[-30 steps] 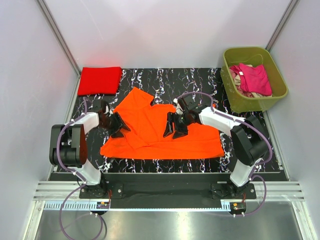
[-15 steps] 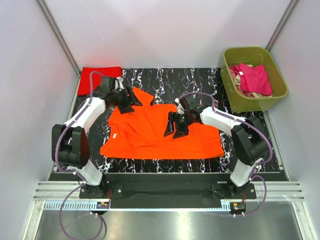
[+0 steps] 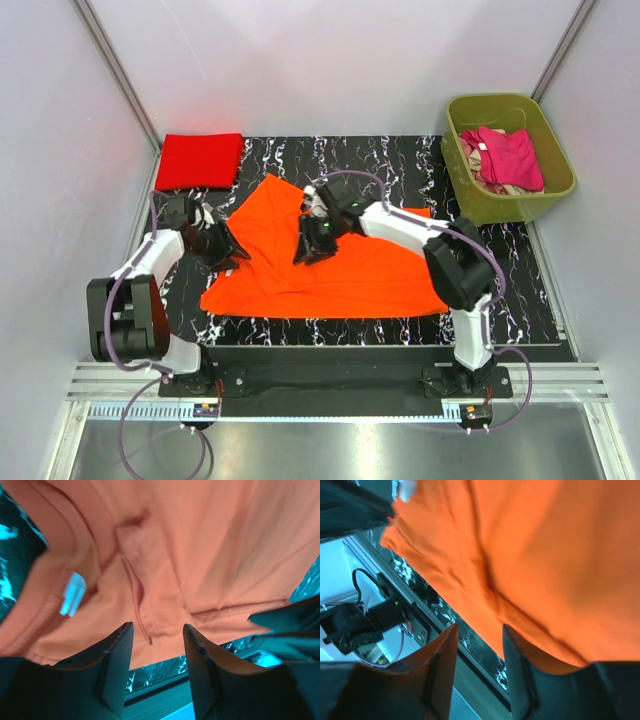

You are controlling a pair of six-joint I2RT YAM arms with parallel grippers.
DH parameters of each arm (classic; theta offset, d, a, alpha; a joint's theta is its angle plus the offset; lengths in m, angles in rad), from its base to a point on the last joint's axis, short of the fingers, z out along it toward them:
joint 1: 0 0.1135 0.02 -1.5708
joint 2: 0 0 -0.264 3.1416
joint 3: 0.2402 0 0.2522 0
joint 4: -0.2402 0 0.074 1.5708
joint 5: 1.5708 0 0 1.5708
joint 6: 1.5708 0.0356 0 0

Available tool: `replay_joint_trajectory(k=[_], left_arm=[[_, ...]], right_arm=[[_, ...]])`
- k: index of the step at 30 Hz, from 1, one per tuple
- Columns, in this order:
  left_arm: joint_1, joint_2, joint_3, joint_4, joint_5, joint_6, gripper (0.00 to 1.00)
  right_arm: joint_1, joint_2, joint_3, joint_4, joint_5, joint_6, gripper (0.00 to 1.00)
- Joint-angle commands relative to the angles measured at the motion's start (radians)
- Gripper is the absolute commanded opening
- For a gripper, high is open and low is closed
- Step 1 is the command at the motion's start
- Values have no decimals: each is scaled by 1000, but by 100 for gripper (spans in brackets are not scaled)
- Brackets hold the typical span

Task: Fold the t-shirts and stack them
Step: Fold the tshirt

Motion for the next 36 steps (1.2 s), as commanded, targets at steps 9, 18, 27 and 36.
replay_joint_trajectory(k=[9, 18, 27, 36], left_arm=[[92, 254, 132, 135, 114, 0, 54], [87, 283, 134, 196, 121, -63, 50], [75, 349, 143, 199, 117, -79, 52], [69, 394, 175, 198, 115, -33, 46]], right_arm=[[196, 230, 308, -55, 107, -89, 48], [218, 275, 363, -98, 137, -134, 52], [230, 300, 408, -130, 122, -103, 55], [224, 186, 274, -71, 122, 118, 57]])
